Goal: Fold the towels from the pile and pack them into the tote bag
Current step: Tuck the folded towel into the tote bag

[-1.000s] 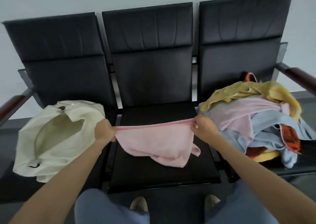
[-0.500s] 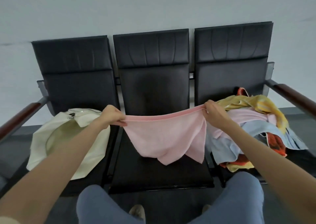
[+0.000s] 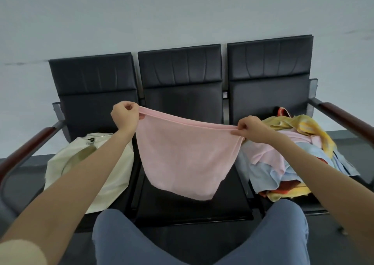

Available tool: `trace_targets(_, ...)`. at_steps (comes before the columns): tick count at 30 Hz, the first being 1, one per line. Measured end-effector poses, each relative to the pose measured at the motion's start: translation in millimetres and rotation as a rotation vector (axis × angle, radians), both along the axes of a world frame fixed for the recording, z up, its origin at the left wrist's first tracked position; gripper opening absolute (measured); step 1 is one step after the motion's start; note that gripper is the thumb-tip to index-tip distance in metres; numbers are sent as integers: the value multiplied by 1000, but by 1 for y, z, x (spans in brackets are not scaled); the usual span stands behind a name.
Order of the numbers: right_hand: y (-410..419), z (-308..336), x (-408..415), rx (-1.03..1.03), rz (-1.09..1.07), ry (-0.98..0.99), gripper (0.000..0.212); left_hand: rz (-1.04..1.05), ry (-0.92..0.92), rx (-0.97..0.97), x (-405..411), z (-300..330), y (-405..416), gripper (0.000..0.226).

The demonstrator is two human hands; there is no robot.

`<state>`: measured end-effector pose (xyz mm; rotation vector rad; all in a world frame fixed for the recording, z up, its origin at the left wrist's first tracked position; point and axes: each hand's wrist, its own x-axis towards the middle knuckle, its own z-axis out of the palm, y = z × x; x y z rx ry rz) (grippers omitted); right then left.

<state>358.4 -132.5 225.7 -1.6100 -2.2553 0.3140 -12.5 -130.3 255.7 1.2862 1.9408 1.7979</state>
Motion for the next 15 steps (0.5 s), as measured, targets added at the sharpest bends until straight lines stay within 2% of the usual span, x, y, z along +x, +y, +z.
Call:
trace_targets(3, -12, 9, -4, -215, 65, 228, 26, 40, -50, -52, -17, -8, 9, 13)
trace_targets(5, -19, 13, -10, -334, 116, 300, 22, 54, -61, -80, -27, -13, 13, 13)
trace_targets(9, -24, 11, -22, -391, 175, 267, 24, 60, -40, -117, -29, -17, 20, 15)
trace_targets(12, -20, -1, -27, -331, 175, 184, 28, 29, 6, -151, -26, -20, 26, 15)
trace_targets(15, -7, -16, -25, -311, 143, 188, 33, 61, 106, -206, -23, -25, 31, 17)
